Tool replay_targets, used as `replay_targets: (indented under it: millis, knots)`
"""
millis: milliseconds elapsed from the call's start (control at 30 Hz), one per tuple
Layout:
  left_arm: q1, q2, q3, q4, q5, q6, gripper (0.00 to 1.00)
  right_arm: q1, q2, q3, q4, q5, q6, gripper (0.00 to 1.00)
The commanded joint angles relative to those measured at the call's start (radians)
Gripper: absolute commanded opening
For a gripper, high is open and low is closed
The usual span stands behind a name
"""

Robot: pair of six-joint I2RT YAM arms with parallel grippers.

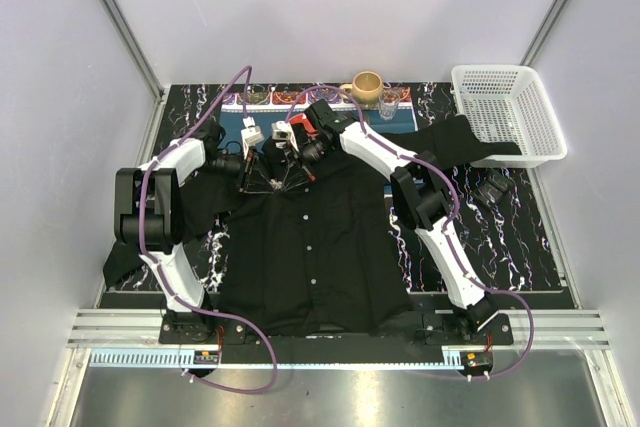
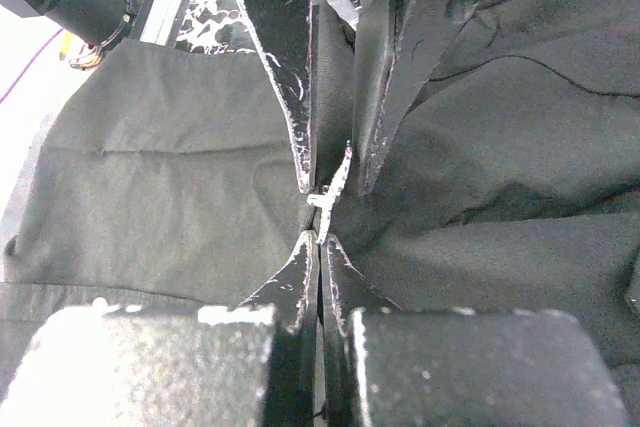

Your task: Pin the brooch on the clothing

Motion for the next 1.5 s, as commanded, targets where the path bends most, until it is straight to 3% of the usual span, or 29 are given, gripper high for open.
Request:
replay_targets:
  millis: [0, 933, 1467]
  knots:
    - [0.006, 0.015, 0.047, 0.032, 0.035, 0.010, 0.25, 0.033, -0.095, 0.005, -0.013, -0.021, -0.031, 0.00]
    - [0.001, 0.039, 0.076, -0.008, 0.018, 0.002, 0.12, 0.061, -0.126, -0.022, -0.012, 0.021, -0.125, 0.00]
    - [-0.008, 0.055, 0.092, 0.011, -0.016, -0.050, 0.15, 0.081, -0.123, -0.007, -0.012, 0.025, -0.096, 0.00]
